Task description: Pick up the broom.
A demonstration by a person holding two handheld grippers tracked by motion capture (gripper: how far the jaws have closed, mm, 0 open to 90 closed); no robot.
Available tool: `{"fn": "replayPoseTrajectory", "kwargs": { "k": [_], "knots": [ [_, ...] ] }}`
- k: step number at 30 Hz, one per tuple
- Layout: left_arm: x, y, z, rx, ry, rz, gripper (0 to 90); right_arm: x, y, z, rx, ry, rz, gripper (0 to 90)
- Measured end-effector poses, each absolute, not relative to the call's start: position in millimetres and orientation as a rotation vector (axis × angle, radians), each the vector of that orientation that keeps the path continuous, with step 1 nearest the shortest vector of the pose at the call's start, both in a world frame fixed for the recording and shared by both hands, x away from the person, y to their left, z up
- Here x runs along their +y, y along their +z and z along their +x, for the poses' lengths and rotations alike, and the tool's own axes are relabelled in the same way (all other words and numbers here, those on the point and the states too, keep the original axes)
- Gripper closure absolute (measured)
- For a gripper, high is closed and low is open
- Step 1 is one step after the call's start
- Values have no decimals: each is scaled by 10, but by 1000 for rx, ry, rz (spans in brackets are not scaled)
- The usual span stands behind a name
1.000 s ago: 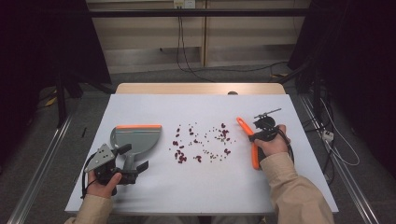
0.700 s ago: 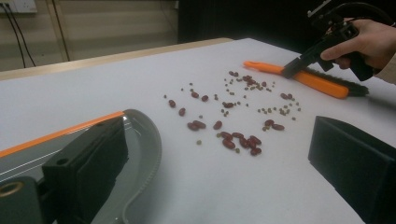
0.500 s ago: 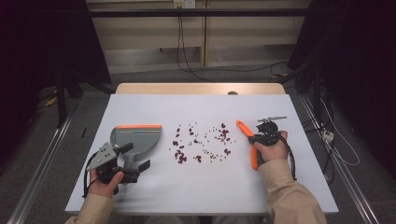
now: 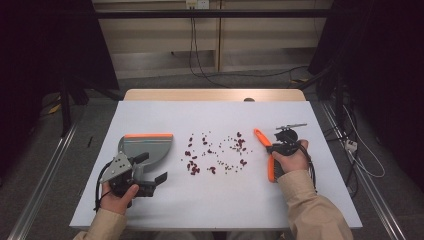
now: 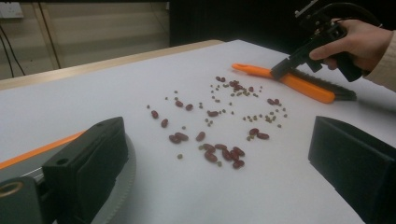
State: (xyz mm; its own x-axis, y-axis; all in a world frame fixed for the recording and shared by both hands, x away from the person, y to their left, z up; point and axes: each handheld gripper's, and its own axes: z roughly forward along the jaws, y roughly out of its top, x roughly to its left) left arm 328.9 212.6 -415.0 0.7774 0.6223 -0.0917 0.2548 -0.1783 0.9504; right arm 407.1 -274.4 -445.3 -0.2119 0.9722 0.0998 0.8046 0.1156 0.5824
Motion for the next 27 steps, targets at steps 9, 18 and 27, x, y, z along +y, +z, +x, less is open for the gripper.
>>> {"fn": "replayPoseTrajectory", "kwargs": {
  "k": [9, 18, 27],
  "knots": [
    [2143, -4162, 3278, 683, 385, 1770, 45, -2696, -4448, 4055, 2033, 709, 1833, 597],
    [2131, -4167, 3304, 677, 389, 1775, 45, -2621, -4421, 4148, 2101, 593, 1800, 632],
    [2126, -4170, 3309, 673, 387, 1776, 45, -2631, -4435, 4169, 2131, 606, 1781, 698]
  ]
}}
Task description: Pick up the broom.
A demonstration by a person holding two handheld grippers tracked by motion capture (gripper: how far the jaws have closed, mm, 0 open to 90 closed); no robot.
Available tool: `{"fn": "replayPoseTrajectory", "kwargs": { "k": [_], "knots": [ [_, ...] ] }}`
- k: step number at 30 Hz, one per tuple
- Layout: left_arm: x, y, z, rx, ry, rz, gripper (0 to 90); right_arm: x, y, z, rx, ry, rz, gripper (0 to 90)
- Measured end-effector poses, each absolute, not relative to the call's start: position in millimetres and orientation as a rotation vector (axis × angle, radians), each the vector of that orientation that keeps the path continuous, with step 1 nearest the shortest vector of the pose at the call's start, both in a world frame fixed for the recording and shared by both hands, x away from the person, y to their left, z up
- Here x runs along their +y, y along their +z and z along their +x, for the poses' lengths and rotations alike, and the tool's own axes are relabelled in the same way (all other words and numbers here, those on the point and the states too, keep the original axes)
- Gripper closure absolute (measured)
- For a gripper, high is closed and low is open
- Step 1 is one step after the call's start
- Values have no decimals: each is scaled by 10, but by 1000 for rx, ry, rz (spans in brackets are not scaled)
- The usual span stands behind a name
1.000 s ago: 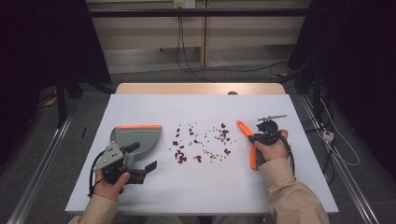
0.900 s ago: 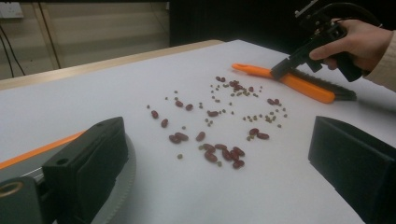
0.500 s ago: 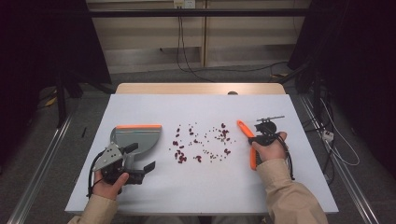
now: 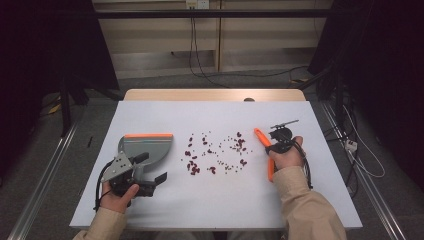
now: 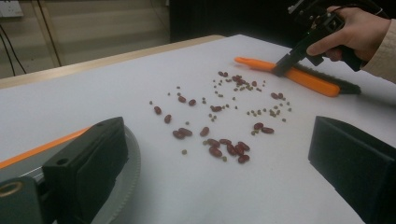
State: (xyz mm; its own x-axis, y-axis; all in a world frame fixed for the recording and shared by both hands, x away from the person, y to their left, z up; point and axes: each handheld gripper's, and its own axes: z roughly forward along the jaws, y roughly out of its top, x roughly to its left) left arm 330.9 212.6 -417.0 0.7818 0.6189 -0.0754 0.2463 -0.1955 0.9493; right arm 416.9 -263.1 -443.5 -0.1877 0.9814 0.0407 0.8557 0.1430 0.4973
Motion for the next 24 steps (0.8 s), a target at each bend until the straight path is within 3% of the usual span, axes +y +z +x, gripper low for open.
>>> {"fn": "replayPoseTrajectory", "kwargs": {
  "k": [16, 24],
  "knots": [
    [2121, -4169, 3306, 680, 386, 1773, 45, -2662, -4357, 4140, 2198, 650, 1720, 706],
    [1799, -4079, 3251, 629, 321, 1781, 58, -2744, -4190, 3863, 2088, 885, 1604, 709]
  ]
}}
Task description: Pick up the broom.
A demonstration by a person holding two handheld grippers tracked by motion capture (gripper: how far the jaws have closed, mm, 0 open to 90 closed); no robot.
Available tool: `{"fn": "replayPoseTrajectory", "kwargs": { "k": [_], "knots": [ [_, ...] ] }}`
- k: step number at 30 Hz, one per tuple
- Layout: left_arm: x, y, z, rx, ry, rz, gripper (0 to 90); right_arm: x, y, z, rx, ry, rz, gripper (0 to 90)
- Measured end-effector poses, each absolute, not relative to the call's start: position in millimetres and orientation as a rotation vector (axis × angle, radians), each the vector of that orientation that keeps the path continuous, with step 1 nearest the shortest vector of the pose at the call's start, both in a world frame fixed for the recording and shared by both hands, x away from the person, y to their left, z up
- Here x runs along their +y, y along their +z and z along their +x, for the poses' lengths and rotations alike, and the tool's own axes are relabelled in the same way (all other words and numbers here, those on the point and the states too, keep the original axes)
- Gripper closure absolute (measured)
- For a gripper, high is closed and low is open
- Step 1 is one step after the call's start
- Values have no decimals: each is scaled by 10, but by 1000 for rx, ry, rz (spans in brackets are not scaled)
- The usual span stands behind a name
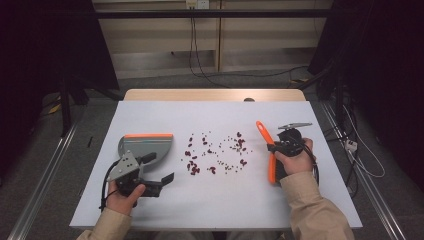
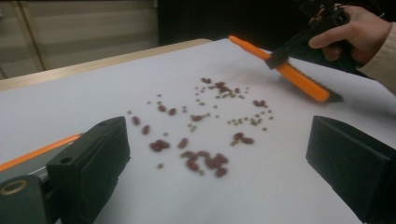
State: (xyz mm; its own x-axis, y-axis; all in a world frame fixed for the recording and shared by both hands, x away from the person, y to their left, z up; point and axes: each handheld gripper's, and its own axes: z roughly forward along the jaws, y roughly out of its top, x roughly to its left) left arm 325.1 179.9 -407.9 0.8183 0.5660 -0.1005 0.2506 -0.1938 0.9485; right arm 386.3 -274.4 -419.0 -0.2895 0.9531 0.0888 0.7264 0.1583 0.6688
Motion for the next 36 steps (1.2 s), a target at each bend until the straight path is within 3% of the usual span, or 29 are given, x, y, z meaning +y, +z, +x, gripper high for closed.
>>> {"fn": "replayPoseTrajectory", "kwargs": {
  "k": [11, 14, 20, 24, 28, 35, 36],
  "knots": [
    [565, -4148, 3219, 523, 158, 1850, 60, -2740, -4017, 3456, 1915, 1184, 1398, 711],
    [261, -4264, 3287, 502, 139, 1866, 171, -2658, -4004, 3404, 1907, 1223, 1364, 712],
    [-171, -4500, 3388, 542, 36, 1877, 267, -2474, -3964, 3362, 1918, 1270, 1297, 713],
    [-274, -4541, 3407, 564, -21, 1840, 369, -2384, -3932, 3368, 1919, 1305, 1274, 713],
    [-286, -4494, 3412, 570, -1, 1828, 617, -2294, -3870, 3379, 1904, 1376, 1265, 713],
    [-108, -4314, 3452, 640, 102, 1783, 676, -2169, -3710, 3412, 1839, 1444, 1238, 704],
    [-89, -4302, 3458, 649, 115, 1776, 699, -2137, -3680, 3421, 1825, 1437, 1247, 595]
  ]
}}
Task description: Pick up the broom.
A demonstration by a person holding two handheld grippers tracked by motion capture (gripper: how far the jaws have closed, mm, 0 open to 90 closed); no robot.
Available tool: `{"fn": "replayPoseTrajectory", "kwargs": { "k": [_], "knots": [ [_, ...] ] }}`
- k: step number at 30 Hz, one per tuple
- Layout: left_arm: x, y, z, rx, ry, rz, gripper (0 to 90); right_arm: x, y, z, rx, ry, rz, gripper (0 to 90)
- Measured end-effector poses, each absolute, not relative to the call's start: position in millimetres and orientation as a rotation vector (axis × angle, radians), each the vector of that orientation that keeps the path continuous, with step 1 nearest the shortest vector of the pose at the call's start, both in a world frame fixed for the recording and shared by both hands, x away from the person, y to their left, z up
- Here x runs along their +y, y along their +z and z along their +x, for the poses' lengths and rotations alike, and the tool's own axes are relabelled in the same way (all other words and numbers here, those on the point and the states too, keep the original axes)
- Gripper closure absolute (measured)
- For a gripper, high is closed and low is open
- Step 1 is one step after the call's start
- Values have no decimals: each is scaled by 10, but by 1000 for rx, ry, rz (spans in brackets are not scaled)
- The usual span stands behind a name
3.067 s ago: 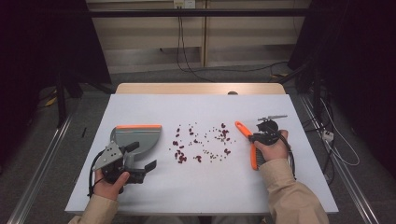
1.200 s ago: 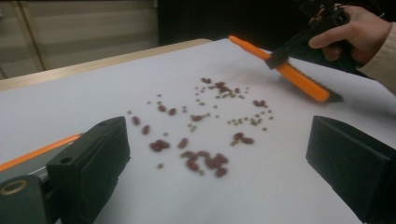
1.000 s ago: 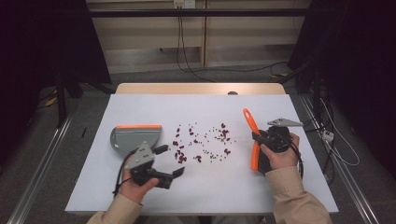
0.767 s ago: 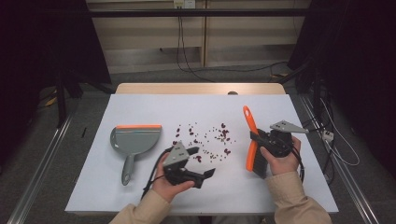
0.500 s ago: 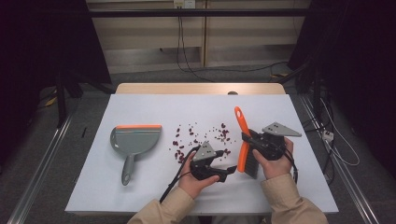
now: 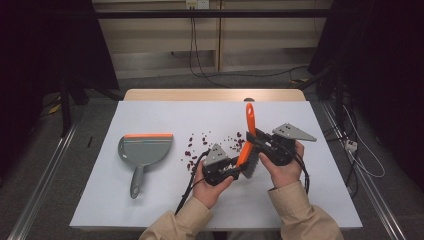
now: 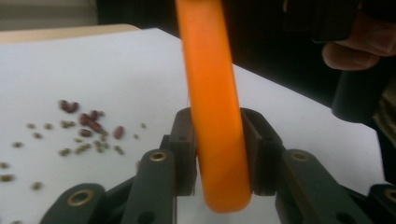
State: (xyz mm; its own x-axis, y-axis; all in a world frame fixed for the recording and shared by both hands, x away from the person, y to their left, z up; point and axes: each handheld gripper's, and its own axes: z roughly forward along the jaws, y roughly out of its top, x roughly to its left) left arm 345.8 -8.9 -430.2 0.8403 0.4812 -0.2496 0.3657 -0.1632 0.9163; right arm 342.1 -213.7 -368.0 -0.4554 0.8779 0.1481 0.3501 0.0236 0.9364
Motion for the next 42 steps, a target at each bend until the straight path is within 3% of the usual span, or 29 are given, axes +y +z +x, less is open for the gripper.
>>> {"fn": "replayPoseTrajectory", "kwargs": {
  "k": [1, 5, 6, 21, 33, 36, 41, 42],
  "knots": [
    [-55, -4289, 3477, 651, 138, 1774, 708, -2118, -3672, 3424, 1806, 1447, 1260, 509],
    [17, -4254, 3504, 670, 182, 1782, 709, -2063, -3667, 3415, 1779, 1442, 1259, 433],
    [41, -4228, 3508, 674, 210, 1778, 709, -2032, -3663, 3401, 1757, 1435, 1258, 357],
    [106, -4159, 3534, 717, 385, 1779, 708, -1749, -3813, 3580, 1765, 1441, 1436, 258],
    [75, -4084, 3436, 640, 482, 1781, 684, -1751, -3861, 3664, 1678, 1565, 1656, 380],
    [46, -4093, 3418, 627, 502, 1792, 656, -1765, -3860, 3665, 1658, 1594, 1704, 480],
    [13, -4104, 3404, 628, 494, 1797, 610, -1769, -3848, 3671, 1636, 1623, 1747, 569],
    [6, -4110, 3410, 613, 462, 1797, 674, -1761, -3840, 3676, 1693, 1641, 1735, 705]
  ]
}}
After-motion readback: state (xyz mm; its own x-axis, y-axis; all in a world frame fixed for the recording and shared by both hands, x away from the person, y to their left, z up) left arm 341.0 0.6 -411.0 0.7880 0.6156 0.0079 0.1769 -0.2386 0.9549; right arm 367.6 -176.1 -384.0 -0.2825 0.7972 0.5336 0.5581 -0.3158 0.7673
